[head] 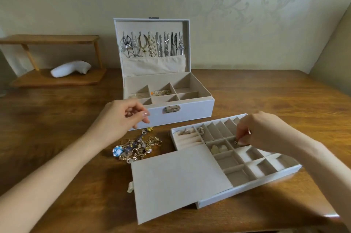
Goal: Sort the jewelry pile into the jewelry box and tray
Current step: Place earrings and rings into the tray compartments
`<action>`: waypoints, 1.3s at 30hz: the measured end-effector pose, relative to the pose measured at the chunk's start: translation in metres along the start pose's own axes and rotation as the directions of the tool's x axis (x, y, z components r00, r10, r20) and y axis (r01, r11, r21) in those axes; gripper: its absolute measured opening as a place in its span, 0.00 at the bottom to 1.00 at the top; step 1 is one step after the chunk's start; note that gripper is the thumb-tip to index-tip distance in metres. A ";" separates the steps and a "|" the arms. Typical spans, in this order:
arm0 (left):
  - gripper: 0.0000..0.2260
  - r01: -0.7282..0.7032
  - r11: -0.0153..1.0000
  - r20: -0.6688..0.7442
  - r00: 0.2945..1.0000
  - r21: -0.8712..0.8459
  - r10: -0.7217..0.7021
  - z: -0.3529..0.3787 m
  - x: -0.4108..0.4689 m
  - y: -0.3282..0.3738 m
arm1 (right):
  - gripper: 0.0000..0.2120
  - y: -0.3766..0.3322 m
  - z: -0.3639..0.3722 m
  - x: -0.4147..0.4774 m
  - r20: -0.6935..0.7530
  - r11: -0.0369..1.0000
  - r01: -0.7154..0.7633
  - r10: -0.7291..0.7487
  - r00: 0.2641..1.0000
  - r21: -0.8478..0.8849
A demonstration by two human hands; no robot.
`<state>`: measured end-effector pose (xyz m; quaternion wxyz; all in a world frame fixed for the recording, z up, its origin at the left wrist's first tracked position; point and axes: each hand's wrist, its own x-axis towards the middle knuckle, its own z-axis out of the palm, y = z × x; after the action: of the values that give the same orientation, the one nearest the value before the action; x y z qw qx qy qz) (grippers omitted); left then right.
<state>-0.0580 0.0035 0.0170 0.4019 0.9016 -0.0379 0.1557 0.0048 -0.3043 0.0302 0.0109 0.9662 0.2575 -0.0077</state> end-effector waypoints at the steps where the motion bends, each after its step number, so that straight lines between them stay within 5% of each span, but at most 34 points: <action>1: 0.04 0.021 1.000 -0.015 1.000 0.023 -0.021 -0.004 -0.004 -0.007 | 0.05 -0.003 0.000 0.000 -0.003 1.000 -0.003 0.003 1.000 -0.019; 6: 0.03 0.082 0.980 -0.064 0.995 0.181 -0.071 -0.024 -0.019 -0.032 | 0.11 -0.011 0.001 0.000 -0.025 0.995 0.010 -0.013 1.000 -0.095; 10: 0.03 -0.028 0.948 0.123 0.992 0.317 -0.011 -0.024 -0.027 -0.028 | 0.10 -0.013 0.003 0.001 -0.022 0.996 -0.008 0.006 1.000 -0.083; 17: 0.06 -0.250 0.857 0.300 0.947 0.451 0.118 0.003 -0.023 -0.016 | 0.12 -0.010 0.000 0.004 -0.264 0.955 0.044 0.036 0.964 0.292; 24: 0.04 -0.196 0.874 0.283 0.956 0.444 0.071 0.003 -0.015 -0.017 | 0.05 -0.032 -0.002 0.003 -0.408 0.797 0.283 -0.051 0.912 0.533; 27: 0.04 -0.085 0.951 0.266 0.964 0.296 0.003 -0.003 -0.011 -0.018 | 0.07 -0.044 -0.003 0.005 -0.393 0.706 0.312 -0.052 0.918 0.636; 31: 0.00 0.103 0.989 0.279 0.958 -0.110 -0.068 -0.013 -0.009 -0.009 | 0.04 -0.060 -0.004 0.010 -0.327 0.588 0.307 -0.075 0.942 0.748; 35: 0.04 0.343 0.740 0.392 0.912 -0.578 -0.117 -0.008 -0.010 0.011 | 0.08 -0.084 -0.002 0.019 -0.250 0.394 0.295 -0.163 0.954 0.870; 39: 0.08 0.446 0.505 0.437 0.888 -0.738 -0.145 0.009 -0.009 0.023 | 0.09 -0.107 0.005 0.024 -0.320 0.199 0.340 -0.128 0.939 0.919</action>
<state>-0.0683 -0.0194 0.0249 0.7836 0.6129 -0.0137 -0.1005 -0.0276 -0.1994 0.0232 -0.6084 0.7117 0.3414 -0.0821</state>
